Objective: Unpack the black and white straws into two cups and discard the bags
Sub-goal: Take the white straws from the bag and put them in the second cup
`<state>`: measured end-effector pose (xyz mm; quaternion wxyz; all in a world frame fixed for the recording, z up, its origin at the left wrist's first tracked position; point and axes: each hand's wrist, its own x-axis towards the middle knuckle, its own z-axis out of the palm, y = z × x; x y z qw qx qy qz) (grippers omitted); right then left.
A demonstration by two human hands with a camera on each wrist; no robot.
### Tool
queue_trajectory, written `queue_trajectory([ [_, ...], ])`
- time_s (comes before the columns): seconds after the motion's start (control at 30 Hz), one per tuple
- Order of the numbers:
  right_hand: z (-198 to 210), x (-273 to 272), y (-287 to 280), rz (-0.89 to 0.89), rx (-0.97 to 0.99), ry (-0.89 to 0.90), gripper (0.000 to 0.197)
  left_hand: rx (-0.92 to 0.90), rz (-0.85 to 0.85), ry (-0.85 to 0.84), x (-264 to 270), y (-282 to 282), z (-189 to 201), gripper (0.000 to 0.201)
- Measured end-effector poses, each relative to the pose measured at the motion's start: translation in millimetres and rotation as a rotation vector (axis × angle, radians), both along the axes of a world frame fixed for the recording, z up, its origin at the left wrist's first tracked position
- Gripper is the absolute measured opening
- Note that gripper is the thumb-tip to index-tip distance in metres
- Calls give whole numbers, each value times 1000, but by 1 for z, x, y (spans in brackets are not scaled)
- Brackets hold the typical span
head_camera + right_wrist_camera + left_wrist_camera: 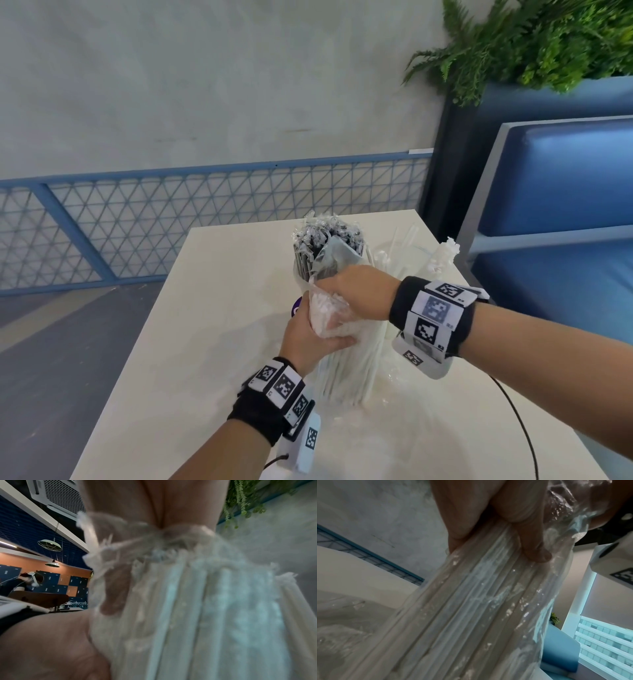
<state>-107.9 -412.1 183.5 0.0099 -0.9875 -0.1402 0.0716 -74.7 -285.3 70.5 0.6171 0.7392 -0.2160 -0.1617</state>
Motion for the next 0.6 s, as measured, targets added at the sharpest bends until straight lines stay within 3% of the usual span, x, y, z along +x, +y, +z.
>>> queue_trajectory([
  [0.17, -1, -1, -5, -53, 179, -53, 27, 11, -13, -15, 1, 4, 0, 80],
  [0.47, 57, -6, -30, -198, 278, -190, 37, 3, 12, 81, 3, 9, -6, 61],
  [0.6, 59, -13, -34, -252, 513, -332, 41, -18, 28, 91, 3, 6, -7, 63],
])
